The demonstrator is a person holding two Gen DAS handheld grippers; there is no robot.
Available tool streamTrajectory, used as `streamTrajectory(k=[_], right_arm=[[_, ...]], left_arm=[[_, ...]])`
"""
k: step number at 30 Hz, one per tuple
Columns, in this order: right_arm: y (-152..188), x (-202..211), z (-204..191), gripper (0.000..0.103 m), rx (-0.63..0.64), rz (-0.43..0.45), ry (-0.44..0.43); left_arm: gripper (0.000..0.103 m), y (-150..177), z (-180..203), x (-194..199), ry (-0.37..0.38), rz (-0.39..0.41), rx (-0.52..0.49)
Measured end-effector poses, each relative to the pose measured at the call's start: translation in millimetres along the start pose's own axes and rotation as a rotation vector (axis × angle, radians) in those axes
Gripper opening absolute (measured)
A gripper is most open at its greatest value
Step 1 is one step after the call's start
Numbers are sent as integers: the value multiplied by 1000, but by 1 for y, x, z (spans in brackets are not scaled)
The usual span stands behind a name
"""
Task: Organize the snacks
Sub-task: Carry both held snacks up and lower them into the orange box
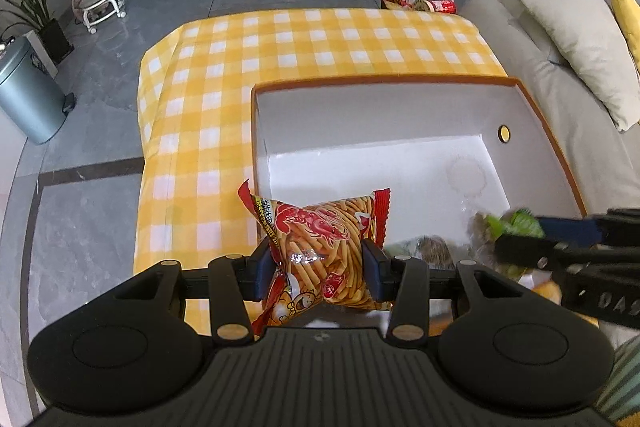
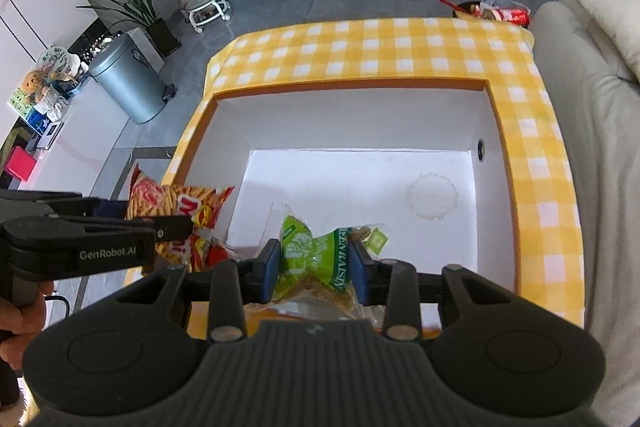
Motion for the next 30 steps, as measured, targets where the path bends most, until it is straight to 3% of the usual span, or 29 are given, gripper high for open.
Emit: streamTrajectory(k=[8,13,18,30], right_arm=[[-21,-32,9,34,-29,-47,-1],[-37,-48,15,34,-31,-57,7],[-46,-66,22,34,-19,-77,19],[-49,-99,27,34,6,-127,63]], left_arm=[[51,-34,11,-16,-21,10,-47],[51,-48,20,-41,-69,-32,-90],[51,-50,23,-64,-68,-77,-107],[51,-53,31,-90,-175,-125,-190]])
Point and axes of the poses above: each gripper's, at about its wrist camera, not at the fingertips, and x roughly against the way its jaws point, z to its right, y to its underside, the point moved 5 cm from there along -x, roughly the way its jaws point, and after that the axes turned 13 degrees about -z, right-handed, at the moved point
